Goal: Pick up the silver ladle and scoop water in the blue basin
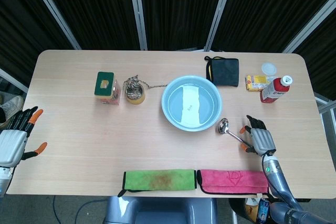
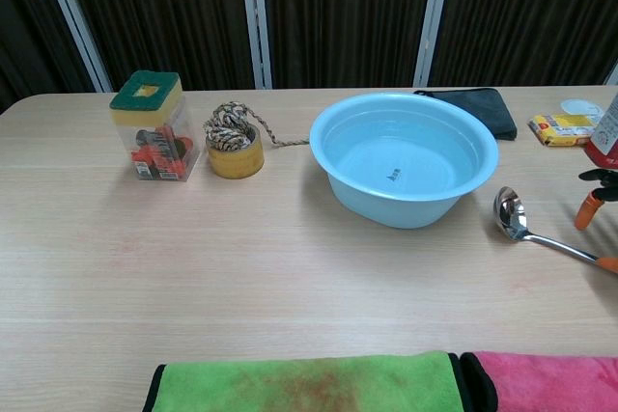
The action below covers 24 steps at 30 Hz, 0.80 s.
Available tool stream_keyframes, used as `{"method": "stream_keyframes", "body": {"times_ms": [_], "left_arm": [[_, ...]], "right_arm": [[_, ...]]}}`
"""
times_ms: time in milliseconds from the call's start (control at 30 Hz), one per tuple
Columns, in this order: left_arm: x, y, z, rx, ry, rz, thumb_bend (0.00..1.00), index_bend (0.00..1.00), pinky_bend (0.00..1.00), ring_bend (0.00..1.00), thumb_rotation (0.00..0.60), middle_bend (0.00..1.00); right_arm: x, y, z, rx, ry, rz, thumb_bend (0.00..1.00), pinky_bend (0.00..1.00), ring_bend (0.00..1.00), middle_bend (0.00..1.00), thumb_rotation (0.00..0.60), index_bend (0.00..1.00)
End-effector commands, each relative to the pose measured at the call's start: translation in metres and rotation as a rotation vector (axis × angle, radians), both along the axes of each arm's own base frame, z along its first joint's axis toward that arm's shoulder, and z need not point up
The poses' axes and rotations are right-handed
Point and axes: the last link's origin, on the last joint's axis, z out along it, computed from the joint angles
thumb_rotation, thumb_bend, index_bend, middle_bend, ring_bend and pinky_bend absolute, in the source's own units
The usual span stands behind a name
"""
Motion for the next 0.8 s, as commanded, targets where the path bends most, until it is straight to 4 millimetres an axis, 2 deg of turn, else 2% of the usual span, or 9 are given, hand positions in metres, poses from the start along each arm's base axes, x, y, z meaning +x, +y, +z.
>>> {"method": "stream_keyframes", "body": {"times_ms": [33, 367, 800], "left_arm": [[0.0, -0.001, 0.001, -0.013, -0.008, -0.006, 0.26, 0.0, 0.0, 0.0, 0.6, 0.0], [0.001, -0.005, 0.005, -0.014, -0.037, -0.035, 0.25, 0.0, 0.0, 0.0, 0.6, 0.0], [0.0, -0.009, 0.015, 0.014, -0.055, -0.035, 0.25, 0.0, 0.0, 0.0, 0.6, 0.0]], "right_arm": [[-0.007, 0.003, -0.003, -0.004, 0.004, -0.015, 0.23, 0.0, 0.0, 0.0, 0.6, 0.39], [-0.009, 0.012, -0.009, -0.019, 0.02, -0.03, 0.23, 0.0, 0.0, 0.0, 0.6, 0.39], [-0.006, 0.004, -0.014, -0.002, 0.054, -0.029, 0.23, 0.0, 0.0, 0.0, 0.6, 0.39]]}}
